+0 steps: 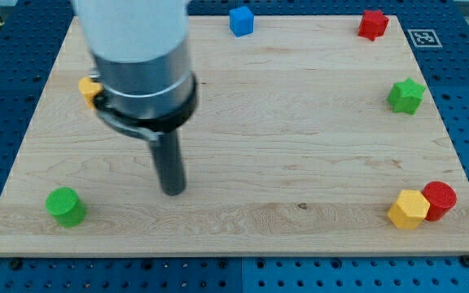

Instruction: Slide the green circle right a bit

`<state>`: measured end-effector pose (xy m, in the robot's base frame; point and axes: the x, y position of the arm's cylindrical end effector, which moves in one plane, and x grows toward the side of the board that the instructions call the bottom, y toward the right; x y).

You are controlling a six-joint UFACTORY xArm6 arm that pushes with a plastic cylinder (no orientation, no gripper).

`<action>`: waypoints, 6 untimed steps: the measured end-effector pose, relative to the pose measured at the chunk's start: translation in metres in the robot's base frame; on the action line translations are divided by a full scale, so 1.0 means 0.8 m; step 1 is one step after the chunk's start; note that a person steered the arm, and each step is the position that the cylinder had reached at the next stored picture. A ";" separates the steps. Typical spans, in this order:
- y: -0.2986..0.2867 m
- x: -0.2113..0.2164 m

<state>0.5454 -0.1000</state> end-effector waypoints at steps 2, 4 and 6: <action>-0.176 -0.034; -0.196 0.017; -0.189 0.041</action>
